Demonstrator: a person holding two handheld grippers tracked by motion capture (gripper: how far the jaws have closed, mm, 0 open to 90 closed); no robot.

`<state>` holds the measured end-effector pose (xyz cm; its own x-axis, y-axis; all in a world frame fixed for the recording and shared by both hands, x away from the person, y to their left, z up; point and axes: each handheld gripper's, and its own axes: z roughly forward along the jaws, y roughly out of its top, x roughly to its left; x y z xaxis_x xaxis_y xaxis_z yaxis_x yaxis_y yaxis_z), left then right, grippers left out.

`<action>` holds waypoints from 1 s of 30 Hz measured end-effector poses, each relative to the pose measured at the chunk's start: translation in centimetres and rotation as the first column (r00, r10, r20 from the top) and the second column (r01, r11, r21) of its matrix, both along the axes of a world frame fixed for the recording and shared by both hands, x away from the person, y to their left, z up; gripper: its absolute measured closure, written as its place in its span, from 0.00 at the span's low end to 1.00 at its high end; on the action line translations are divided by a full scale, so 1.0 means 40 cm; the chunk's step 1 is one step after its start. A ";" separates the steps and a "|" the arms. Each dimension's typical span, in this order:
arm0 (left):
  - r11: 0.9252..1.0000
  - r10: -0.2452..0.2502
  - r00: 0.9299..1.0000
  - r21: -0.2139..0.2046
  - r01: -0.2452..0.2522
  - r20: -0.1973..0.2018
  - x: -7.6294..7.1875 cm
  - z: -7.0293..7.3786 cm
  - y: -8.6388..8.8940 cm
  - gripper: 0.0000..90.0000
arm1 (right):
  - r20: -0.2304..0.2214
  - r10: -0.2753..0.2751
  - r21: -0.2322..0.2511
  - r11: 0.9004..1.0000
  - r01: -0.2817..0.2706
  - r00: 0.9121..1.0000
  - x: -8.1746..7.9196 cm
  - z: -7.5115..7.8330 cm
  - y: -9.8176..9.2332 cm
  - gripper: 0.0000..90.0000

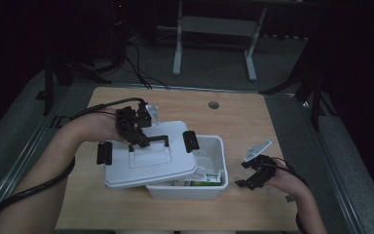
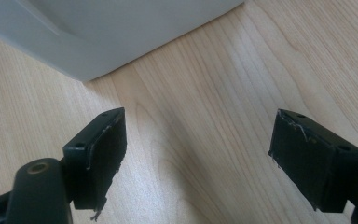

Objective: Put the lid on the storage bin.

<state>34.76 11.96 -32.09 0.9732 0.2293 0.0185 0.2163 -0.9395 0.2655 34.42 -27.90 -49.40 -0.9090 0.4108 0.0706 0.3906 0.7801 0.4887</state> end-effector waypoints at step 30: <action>0.985 -0.166 0.986 -0.044 0.166 -0.007 0.022 -0.018 -0.234 0.93 | 0.004 -0.011 0.018 1.000 0.011 1.000 -0.007 0.005 -0.022 0.20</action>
